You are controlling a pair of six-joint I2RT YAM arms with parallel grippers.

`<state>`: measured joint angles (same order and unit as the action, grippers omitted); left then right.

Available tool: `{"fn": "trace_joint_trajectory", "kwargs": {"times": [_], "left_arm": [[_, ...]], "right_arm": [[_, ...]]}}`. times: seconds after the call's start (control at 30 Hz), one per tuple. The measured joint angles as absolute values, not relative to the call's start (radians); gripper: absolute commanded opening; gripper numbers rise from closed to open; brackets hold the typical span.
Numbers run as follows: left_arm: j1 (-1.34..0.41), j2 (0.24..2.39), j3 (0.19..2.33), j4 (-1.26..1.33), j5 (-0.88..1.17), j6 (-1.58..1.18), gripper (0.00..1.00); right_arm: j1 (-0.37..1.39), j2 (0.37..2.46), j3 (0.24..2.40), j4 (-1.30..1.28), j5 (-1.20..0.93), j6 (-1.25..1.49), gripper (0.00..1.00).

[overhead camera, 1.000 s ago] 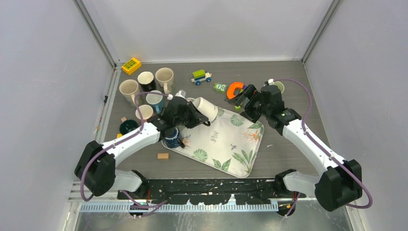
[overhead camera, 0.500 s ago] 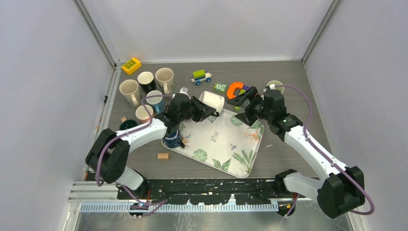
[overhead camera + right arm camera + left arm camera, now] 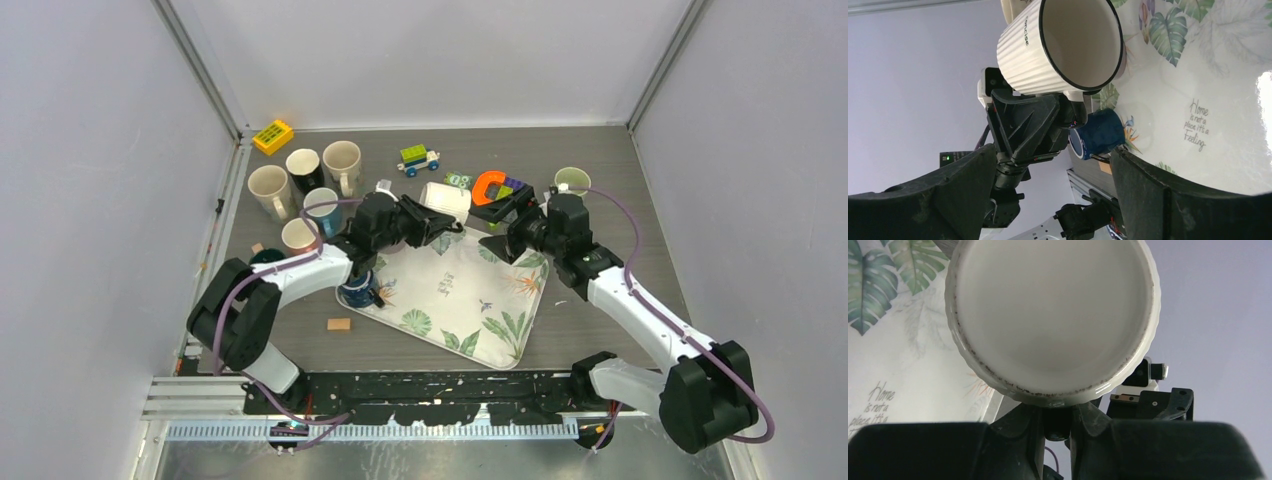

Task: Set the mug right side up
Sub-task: Turn over the cup on the tray.

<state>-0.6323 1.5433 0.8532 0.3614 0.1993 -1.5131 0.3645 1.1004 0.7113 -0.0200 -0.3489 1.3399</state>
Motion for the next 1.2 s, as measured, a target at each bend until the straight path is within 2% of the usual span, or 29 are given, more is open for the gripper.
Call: {"fn": "trace_joint_trajectory", "kwargs": {"times": [0.83, 1.2], "left_arm": [[-0.632, 1.586, 0.820, 0.539, 0.233, -1.658, 0.01], [-0.628, 1.586, 0.805, 0.589, 0.246, -1.705, 0.00]], "right_arm": [[0.393, 1.254, 0.686, 0.204, -0.344, 1.488, 0.39], [0.398, 1.278, 0.686, 0.234, -0.330, 1.511, 0.34]]}}
